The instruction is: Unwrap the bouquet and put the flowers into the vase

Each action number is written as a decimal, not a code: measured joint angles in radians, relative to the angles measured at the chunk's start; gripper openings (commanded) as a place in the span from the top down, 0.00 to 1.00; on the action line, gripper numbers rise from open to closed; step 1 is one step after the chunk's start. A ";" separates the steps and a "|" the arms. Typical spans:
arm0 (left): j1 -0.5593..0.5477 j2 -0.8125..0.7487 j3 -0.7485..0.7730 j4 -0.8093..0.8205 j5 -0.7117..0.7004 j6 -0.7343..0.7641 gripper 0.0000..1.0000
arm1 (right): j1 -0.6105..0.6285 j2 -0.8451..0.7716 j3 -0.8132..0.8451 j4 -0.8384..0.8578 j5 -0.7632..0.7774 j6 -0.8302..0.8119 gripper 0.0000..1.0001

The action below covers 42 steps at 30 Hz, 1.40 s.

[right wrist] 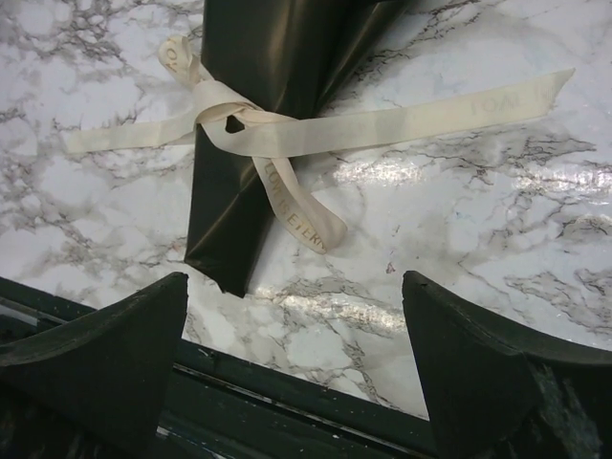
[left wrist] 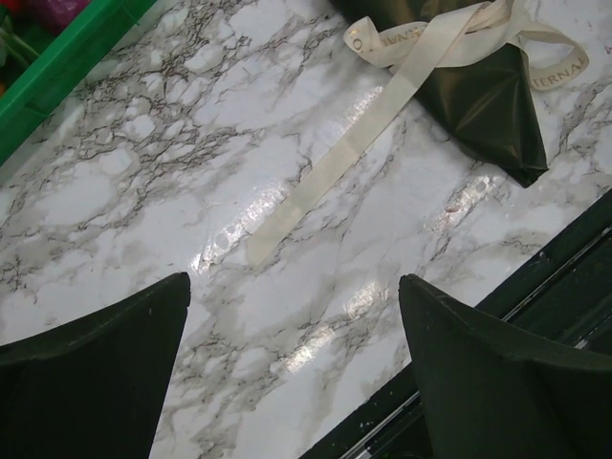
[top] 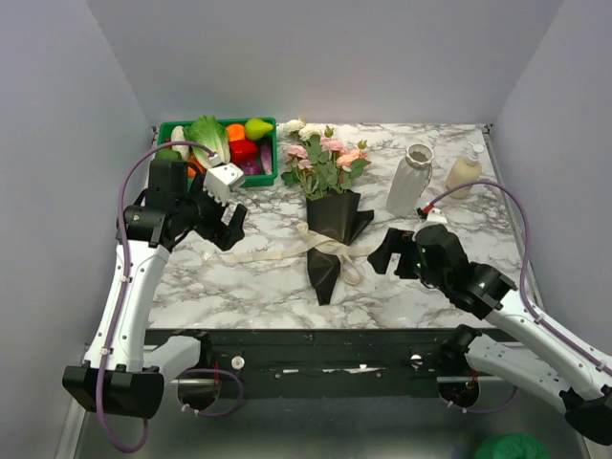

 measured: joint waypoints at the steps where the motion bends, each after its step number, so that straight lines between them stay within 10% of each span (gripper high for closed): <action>1: -0.010 0.002 0.000 0.002 -0.003 -0.003 0.01 | 0.000 0.011 0.000 0.000 0.001 0.005 0.00; 21: -0.051 0.021 -0.035 0.043 -0.010 -0.052 0.01 | 0.000 0.057 0.000 -0.003 0.004 0.055 0.00; 42: -0.382 0.195 -0.248 0.290 -0.067 -0.058 0.01 | 0.000 0.233 -0.034 -0.046 0.151 0.063 0.00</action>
